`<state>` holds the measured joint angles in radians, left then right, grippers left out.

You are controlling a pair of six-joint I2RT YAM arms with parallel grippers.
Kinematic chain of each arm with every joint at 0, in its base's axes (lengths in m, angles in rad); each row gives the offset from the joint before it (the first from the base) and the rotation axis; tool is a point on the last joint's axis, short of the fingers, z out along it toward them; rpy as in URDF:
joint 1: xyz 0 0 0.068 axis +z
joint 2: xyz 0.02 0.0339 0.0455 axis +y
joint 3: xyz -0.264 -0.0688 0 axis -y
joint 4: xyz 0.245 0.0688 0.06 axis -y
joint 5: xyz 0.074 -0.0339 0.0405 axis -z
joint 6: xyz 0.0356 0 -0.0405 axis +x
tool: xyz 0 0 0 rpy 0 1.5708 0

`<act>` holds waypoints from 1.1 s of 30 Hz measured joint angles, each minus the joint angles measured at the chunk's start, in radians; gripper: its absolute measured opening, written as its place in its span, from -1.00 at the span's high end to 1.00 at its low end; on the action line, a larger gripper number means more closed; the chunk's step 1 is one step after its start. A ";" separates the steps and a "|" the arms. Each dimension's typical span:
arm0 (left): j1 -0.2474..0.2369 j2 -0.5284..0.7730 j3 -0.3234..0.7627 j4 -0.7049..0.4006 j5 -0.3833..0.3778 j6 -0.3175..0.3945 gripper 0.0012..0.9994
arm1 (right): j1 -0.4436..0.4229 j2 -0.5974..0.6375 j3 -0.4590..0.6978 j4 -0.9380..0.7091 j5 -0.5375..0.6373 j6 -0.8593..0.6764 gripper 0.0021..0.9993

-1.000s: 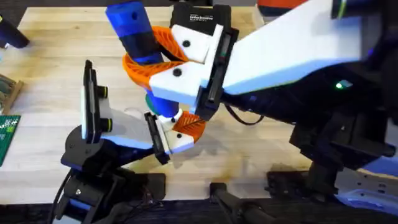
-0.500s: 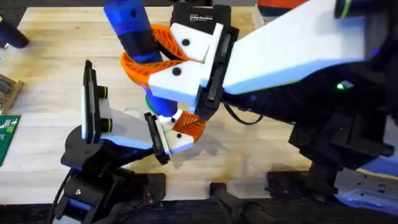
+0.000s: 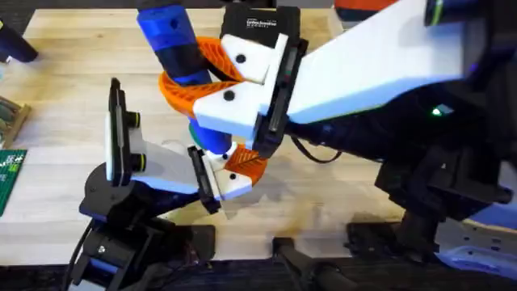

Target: Pick up the gripper from the table and insert it into the empty holder that is missing its gripper. Then pick up a screw, insert it into the mounting hole, and use the screwdriver to tighten it. Finally, clean up the table by picking up the vegetable and placing it into the bucket.

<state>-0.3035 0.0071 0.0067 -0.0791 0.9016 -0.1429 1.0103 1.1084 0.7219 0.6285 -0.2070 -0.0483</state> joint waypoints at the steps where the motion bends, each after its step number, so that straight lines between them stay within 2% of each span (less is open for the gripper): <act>1: 0.000 0.000 0.000 0.000 0.000 0.000 0.99 | 0.001 0.000 0.000 0.000 0.000 0.003 0.95; 33: -0.002 0.000 0.000 -0.003 0.023 -0.005 0.99 | 0.001 -0.005 0.000 -0.046 0.008 0.034 0.95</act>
<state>-0.3054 0.0074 0.0067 -0.0826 0.9245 -0.1477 1.0115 1.1034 0.7223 0.5821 -0.1992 -0.0147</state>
